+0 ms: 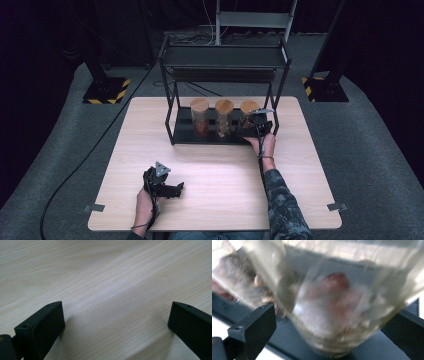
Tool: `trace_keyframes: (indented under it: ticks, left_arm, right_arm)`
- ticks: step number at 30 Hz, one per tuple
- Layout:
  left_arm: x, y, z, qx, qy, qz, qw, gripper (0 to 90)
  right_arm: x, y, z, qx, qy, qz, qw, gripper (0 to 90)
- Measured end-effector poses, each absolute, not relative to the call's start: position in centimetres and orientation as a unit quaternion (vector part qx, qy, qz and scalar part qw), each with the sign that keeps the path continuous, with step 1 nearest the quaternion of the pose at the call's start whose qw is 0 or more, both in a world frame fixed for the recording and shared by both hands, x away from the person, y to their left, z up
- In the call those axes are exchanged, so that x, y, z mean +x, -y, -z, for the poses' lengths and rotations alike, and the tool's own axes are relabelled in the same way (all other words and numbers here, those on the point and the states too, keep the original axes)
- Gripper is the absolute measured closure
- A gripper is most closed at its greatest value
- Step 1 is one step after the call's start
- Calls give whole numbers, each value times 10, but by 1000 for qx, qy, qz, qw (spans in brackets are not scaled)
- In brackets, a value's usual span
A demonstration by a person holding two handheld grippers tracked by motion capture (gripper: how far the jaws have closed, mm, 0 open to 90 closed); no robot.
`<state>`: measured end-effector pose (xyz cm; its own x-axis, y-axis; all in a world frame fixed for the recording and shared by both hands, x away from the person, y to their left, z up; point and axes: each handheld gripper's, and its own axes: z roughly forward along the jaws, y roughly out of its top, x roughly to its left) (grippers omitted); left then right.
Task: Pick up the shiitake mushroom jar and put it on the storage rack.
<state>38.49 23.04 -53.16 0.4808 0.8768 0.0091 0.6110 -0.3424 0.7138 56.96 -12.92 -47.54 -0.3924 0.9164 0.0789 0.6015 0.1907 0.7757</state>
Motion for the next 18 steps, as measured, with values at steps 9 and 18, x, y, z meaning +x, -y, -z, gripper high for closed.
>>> trace_keyframes:
  ticks: [9,18]
  left_arm:
    - [385,-230,532,794,-468,-201,331,2]
    - [385,-230,532,794,-468,-201,331,2]
  right_arm:
    - [553,128,472,499,-774,-327,213,0]
    - [527,126,471,469,-799,-316,204,0]
